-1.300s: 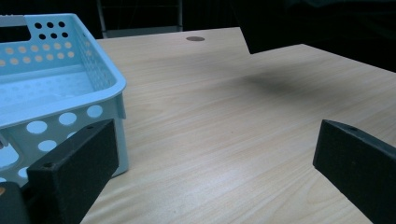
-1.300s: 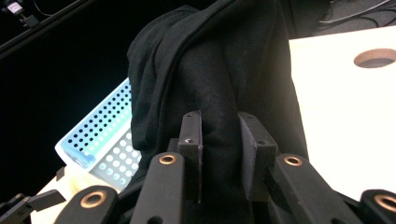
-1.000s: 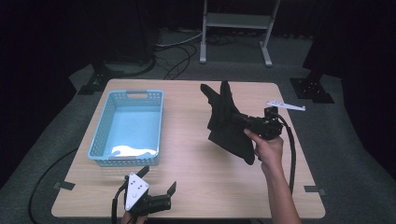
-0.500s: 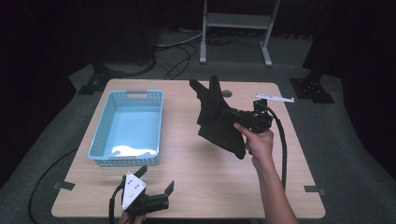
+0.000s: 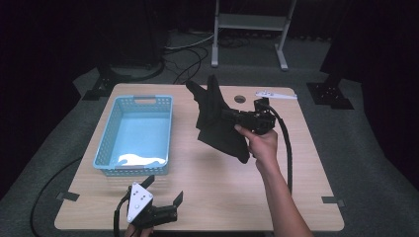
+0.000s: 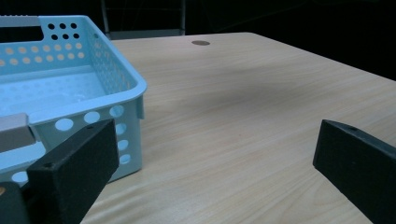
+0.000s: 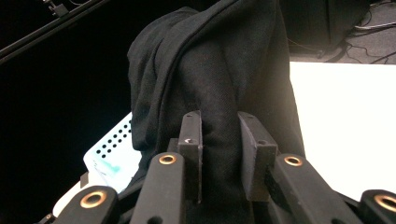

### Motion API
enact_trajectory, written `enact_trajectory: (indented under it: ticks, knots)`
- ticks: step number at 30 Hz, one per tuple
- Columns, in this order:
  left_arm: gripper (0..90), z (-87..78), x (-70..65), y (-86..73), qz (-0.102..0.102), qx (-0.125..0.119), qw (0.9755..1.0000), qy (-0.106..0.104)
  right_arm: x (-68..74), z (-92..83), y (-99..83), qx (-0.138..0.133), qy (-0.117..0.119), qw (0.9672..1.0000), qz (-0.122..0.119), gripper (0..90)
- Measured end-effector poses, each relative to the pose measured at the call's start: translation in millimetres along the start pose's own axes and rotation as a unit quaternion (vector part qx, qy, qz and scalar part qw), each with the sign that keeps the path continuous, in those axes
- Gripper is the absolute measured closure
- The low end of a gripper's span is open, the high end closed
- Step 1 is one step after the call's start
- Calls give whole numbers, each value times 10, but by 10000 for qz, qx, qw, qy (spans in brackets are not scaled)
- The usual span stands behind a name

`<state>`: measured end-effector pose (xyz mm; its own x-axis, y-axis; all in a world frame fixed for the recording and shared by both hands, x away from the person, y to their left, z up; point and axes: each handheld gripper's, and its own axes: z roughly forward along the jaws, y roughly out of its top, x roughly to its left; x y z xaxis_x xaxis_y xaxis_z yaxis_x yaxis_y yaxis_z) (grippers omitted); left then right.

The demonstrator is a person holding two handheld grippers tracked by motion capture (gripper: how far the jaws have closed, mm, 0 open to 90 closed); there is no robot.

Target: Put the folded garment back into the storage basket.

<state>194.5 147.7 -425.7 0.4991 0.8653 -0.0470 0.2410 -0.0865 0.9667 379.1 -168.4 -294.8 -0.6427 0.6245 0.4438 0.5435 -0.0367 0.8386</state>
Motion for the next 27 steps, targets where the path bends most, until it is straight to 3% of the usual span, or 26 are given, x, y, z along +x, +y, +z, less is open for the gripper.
enact_trajectory:
  ticks: [27]
  knots:
    - [0, -17, 33, 13, -2, -37, 10000, 43, 208, 435, 190, 268, 153, 9995, 15, 734]
